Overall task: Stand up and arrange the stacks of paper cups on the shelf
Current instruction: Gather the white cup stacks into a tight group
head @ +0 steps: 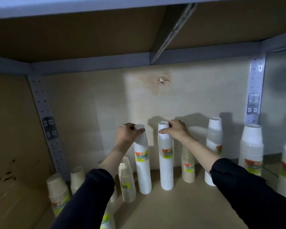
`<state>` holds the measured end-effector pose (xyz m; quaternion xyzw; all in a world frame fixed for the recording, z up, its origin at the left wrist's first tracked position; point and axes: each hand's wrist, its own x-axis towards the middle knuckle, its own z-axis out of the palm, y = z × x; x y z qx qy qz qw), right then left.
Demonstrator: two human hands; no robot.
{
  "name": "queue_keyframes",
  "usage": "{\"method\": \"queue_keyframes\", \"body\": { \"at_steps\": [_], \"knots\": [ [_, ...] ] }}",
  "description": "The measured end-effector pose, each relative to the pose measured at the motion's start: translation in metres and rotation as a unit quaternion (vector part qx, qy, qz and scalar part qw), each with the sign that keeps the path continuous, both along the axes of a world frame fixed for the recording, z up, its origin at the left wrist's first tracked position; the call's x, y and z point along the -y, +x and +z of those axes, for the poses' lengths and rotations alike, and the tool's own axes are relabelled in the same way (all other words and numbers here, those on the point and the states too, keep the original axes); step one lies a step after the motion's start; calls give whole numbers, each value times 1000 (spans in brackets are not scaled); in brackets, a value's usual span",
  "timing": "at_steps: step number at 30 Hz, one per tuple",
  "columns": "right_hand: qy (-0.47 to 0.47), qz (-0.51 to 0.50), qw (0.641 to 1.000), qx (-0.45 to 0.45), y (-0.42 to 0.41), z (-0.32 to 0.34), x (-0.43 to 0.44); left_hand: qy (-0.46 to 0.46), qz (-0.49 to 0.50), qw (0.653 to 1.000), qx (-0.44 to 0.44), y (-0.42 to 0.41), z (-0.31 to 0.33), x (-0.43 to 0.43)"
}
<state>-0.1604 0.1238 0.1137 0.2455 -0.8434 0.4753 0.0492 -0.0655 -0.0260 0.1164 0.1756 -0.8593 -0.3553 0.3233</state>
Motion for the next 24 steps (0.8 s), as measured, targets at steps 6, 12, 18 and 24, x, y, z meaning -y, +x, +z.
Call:
{"method": "queue_keyframes", "body": {
  "at_steps": [6,12,18,24],
  "knots": [
    [-6,-25,1000,9,17,10,-19,4,-12,1000,-26,10,3,-15],
    [-1,-55,998,3,42,23,-45,22,-30,998,-41,28,7,-44],
    [19,-78,996,-26,70,34,-75,30,-51,997,-42,44,9,-74],
    [10,-93,995,-44,91,30,-92,10,-56,997,-51,58,8,-99]
  ]
}}
